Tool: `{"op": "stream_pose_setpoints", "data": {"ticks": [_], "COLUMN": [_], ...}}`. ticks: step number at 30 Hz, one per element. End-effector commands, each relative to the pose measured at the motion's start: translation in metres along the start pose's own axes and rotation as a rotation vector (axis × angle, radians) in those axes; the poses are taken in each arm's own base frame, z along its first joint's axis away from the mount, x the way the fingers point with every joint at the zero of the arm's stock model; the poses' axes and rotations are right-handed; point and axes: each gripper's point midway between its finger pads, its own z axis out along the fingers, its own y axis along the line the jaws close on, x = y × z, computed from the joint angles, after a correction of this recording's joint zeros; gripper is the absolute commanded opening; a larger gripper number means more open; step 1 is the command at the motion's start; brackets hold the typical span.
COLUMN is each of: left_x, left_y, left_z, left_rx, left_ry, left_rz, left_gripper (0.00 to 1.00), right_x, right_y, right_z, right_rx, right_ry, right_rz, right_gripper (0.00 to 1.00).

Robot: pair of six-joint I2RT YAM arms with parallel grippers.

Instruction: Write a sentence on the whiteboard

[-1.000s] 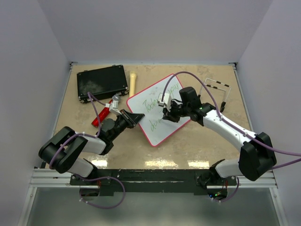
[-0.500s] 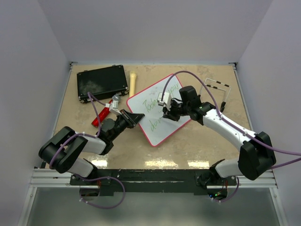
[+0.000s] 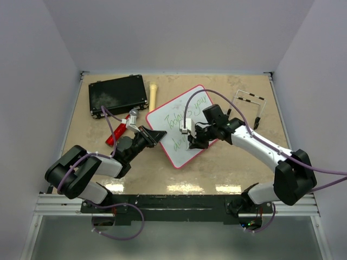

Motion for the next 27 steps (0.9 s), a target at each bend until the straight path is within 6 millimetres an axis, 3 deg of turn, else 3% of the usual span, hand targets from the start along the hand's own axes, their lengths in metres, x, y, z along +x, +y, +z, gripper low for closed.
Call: {"op": "stream_pose_setpoints", "data": {"ticks": [1, 3, 9, 15, 18, 21, 27], "left_x": [-0.013, -0.013, -0.013, -0.013, -0.013, -0.013, -0.013], "left_y": [-0.032, -0.032, -0.032, -0.031, -0.032, -0.033, -0.039], "left_z": [0.002, 0.002, 0.001, -0.001, 0.0, 0.0, -0.001], "left_rx": [0.132, 0.132, 0.132, 0.129, 0.132, 0.135, 0.16], "left_ry": [-0.042, -0.042, -0.042, -0.041, -0.043, -0.043, -0.033], "left_rz": [0.04, 0.043, 0.043, 0.046, 0.045, 0.048, 0.082], "left_gripper": [0.0, 0.0, 0.0, 0.0, 0.0, 0.0, 0.0], "right_x": [-0.013, -0.019, -0.04, -0.024, -0.025, -0.038, -0.039], "right_y": [0.019, 0.016, -0.022, -0.057, -0.055, -0.039, -0.052], "right_z": [0.006, 0.006, -0.003, -0.035, -0.054, -0.067, -0.078], "right_rx": [-0.099, -0.09, 0.113, 0.253, 0.233, 0.198, 0.239], "right_ry": [-0.026, -0.042, -0.088, -0.078, -0.107, -0.152, -0.218], "right_rz": [-0.065, -0.058, -0.005, 0.07, 0.049, 0.01, 0.057], "right_gripper": [0.0, 0.0, 0.0, 0.0, 0.0, 0.0, 0.0]}}
